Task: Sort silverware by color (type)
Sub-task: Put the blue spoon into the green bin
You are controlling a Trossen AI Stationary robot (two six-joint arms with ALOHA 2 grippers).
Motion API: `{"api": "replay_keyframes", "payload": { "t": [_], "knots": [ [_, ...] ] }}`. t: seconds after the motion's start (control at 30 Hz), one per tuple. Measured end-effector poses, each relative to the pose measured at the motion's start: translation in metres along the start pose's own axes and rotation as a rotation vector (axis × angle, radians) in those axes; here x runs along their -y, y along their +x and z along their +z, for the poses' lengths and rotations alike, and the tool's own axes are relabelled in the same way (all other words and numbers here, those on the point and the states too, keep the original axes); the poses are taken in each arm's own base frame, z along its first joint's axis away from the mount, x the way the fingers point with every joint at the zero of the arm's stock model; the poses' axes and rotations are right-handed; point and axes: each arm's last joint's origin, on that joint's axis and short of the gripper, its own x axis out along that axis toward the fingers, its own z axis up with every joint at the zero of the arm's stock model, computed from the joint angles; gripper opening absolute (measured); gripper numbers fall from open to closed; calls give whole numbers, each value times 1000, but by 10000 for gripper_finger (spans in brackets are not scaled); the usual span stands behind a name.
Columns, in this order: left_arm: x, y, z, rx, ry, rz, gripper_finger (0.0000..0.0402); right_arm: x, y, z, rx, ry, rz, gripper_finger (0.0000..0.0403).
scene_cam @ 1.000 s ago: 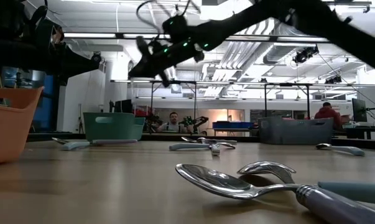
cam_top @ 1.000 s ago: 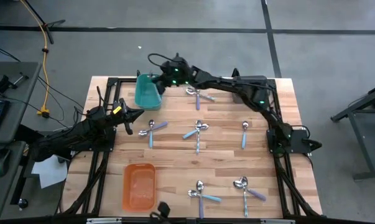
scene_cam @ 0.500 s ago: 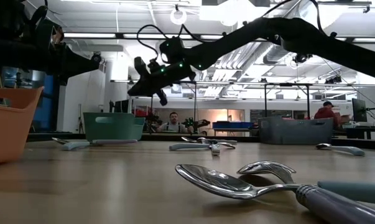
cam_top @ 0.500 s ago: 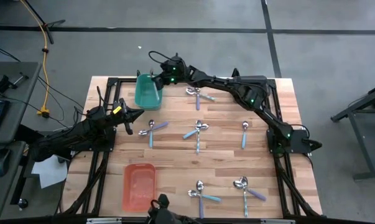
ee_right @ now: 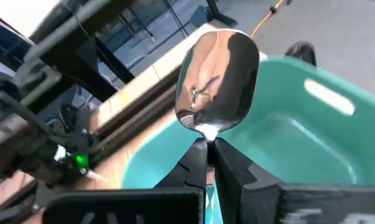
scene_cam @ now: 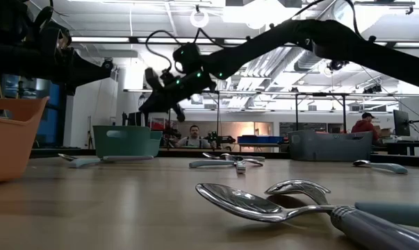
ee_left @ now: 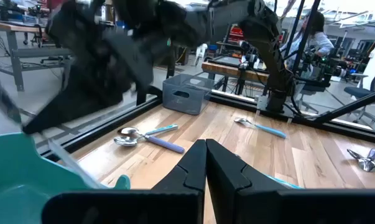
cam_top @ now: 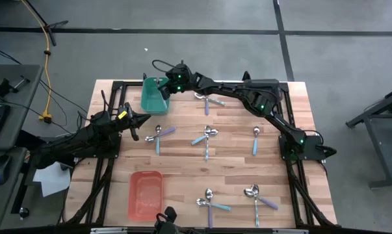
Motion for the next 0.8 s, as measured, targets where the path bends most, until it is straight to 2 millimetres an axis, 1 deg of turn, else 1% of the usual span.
{"api": "replay_keyframes", "payload": {
  "t": [0.13, 0.2, 0.8],
  "knots": [
    [0, 0, 0, 0, 0, 0, 1, 10, 12, -16, -28, 35, -13, 0],
    [0, 0, 0, 0, 0, 0, 1, 13, 14, -19, -34, 44, -17, 0],
    [0, 0, 0, 0, 0, 0, 1, 15, 15, -21, -23, 16, -44, 0]
  ]
}}
